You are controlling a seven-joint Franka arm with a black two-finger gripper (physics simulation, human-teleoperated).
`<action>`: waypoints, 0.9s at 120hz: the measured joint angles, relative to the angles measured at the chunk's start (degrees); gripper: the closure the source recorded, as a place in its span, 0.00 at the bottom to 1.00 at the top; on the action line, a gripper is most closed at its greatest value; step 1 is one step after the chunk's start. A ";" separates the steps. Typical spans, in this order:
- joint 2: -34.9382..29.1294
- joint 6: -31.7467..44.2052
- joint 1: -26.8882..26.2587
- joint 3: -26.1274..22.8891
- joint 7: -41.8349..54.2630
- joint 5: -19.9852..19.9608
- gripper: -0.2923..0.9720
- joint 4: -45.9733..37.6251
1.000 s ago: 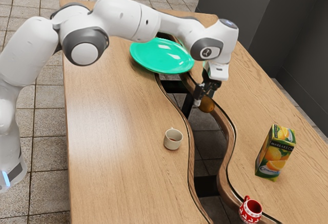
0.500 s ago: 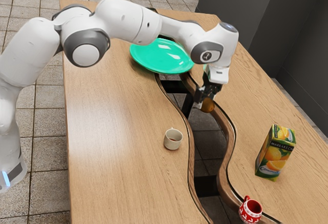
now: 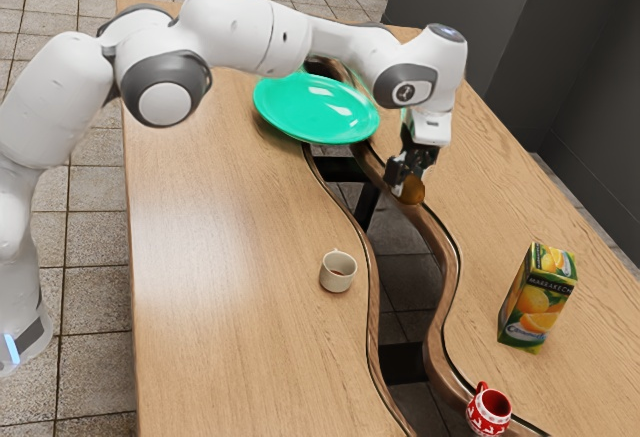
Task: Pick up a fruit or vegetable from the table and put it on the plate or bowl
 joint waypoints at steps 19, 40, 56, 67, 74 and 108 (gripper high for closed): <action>-2.54 -0.77 1.26 3.19 -0.02 0.06 0.51 3.01; -7.70 -1.69 6.75 8.81 -0.09 -0.94 0.51 3.39; -8.58 -2.01 14.73 10.41 -0.20 -1.41 0.50 1.77; -6.48 -1.95 17.14 10.92 -0.24 -1.55 0.50 -0.52; -4.68 -1.81 17.47 10.88 -0.27 -1.62 0.51 -1.08; -9.83 -6.40 16.56 10.82 -0.37 -1.84 0.30 0.11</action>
